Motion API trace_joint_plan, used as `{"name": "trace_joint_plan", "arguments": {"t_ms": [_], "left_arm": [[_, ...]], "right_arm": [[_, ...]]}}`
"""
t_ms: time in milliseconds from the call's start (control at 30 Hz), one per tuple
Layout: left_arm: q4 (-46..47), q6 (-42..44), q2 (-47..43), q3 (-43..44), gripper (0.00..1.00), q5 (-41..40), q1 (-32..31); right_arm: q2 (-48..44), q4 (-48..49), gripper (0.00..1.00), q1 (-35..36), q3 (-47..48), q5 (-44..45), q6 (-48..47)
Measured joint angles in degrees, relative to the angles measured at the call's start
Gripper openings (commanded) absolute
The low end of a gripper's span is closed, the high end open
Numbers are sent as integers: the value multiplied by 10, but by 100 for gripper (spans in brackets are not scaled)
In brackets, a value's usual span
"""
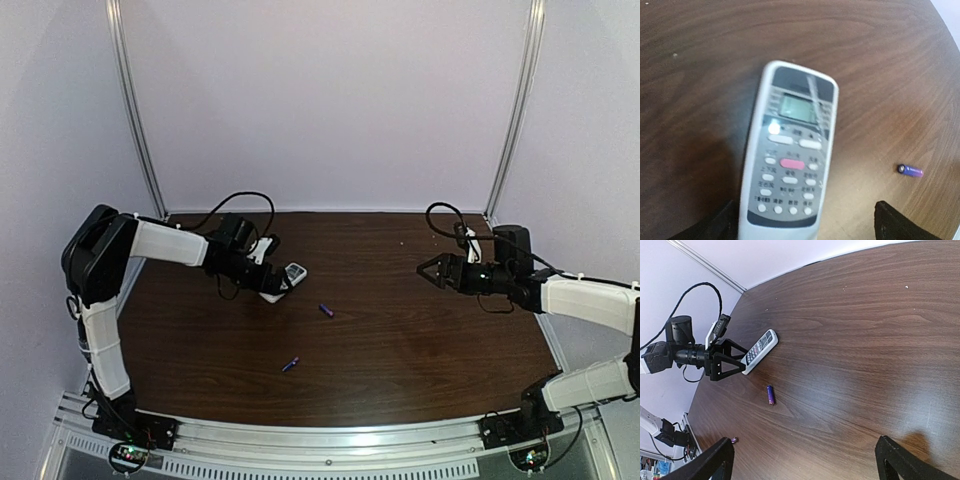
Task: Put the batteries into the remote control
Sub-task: Adjust the remote control at the center of the board, then pick up the remote control from the center of the board.
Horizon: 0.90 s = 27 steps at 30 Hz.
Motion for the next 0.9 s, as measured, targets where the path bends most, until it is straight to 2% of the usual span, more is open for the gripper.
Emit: {"name": "trace_joint_plan", "arguments": {"t_ms": [133, 433, 533, 733, 900], "left_arm": [[-24, 3, -25, -19, 96, -29, -28], [-66, 12, -20, -7, 94, -174, -80], [-76, 10, -6, 9, 87, -218, -97], [-75, 2, 9, 23, 58, -258, -109], [-76, -2, 9, 24, 47, -265, -109]], "right_arm": [[0, 0, 100, 0, 0, -1, 0], [0, 0, 100, 0, 0, -2, 2], [0, 1, 100, 0, 0, -2, 3], [0, 0, 100, 0, 0, -2, 2], [0, -2, 100, 0, 5, -2, -2]]}}
